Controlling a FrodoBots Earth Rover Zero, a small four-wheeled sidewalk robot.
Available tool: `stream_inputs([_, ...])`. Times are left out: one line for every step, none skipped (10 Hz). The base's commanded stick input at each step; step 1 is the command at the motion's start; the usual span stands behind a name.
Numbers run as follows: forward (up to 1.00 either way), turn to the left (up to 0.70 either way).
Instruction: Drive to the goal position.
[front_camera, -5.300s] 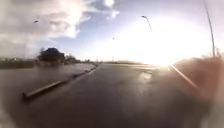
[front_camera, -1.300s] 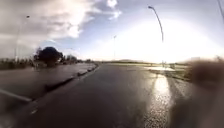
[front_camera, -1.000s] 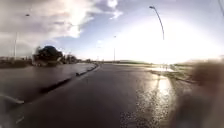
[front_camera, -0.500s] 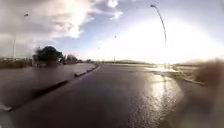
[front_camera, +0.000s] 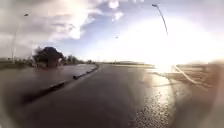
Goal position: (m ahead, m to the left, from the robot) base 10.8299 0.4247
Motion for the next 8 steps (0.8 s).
stream_inputs([0.70, -0.14])
stream_inputs([0.70, -0.14])
stream_inputs([0.70, -0.14])
stream_inputs([0.70, -0.14])
stream_inputs([0.70, -0.14])
stream_inputs([0.70, -0.14])
stream_inputs([0.70, -0.14])
stream_inputs([0.70, -0.13])
